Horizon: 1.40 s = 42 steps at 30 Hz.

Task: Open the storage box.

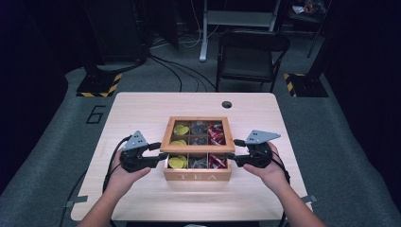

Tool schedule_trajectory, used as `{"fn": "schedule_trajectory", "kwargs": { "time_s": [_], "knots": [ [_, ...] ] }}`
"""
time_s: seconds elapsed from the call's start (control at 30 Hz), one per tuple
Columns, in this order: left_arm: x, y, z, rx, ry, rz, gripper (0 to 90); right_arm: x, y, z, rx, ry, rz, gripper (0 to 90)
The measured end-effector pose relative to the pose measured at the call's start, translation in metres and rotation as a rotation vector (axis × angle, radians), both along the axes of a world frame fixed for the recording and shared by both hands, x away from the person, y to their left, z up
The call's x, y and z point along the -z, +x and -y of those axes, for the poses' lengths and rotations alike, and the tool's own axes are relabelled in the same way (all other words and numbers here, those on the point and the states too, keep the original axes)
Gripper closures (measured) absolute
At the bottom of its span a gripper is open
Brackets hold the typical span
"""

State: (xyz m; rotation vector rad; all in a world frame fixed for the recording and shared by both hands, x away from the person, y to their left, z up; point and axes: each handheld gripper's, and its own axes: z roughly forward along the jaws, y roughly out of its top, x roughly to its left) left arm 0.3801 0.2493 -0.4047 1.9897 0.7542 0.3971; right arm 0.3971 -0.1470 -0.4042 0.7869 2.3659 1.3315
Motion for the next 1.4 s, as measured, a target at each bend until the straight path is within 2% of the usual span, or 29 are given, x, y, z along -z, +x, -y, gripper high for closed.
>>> {"fn": "schedule_trajectory", "kwargs": {
  "time_s": [0.1, 0.27, 0.43, 0.53, 0.77, 1.0, 1.07, 1.17, 1.4],
  "knots": [
    [0.001, 0.005, 0.0, -0.02, 0.011, 0.023, 47.2, -0.006, 0.001, 0.0, 0.0, 0.011, 0.007, 39.6],
    [0.001, 0.012, 0.001, -0.023, 0.008, 0.029, 46.5, -0.011, 0.004, 0.0, -0.004, 0.021, 0.015, 39.9],
    [-0.002, 0.023, 0.002, -0.028, 0.009, 0.048, 46.4, -0.016, 0.006, 0.001, -0.001, 0.033, 0.006, 40.5],
    [-0.003, 0.03, 0.002, -0.026, 0.0, 0.065, 46.5, -0.022, 0.009, 0.002, -0.002, 0.059, -0.003, 40.5],
    [-0.001, 0.042, 0.006, -0.042, 0.006, 0.07, 47.0, -0.028, 0.012, 0.001, -0.012, 0.046, -0.007, 40.9],
    [-0.005, 0.046, 0.01, -0.046, 0.009, 0.081, 47.1, -0.032, 0.014, 0.001, -0.003, 0.061, 0.001, 41.7],
    [-0.007, 0.047, 0.01, -0.051, 0.014, 0.102, 47.6, -0.034, 0.015, 0.003, -0.001, 0.077, -0.007, 42.2],
    [-0.008, 0.048, 0.01, -0.047, 0.018, 0.12, 48.5, -0.034, 0.016, 0.003, 0.003, 0.086, 0.007, 43.1],
    [-0.012, 0.052, 0.009, -0.033, 0.021, 0.114, 48.6, -0.035, 0.018, 0.007, 0.018, 0.098, 0.008, 42.9]
  ]
}}
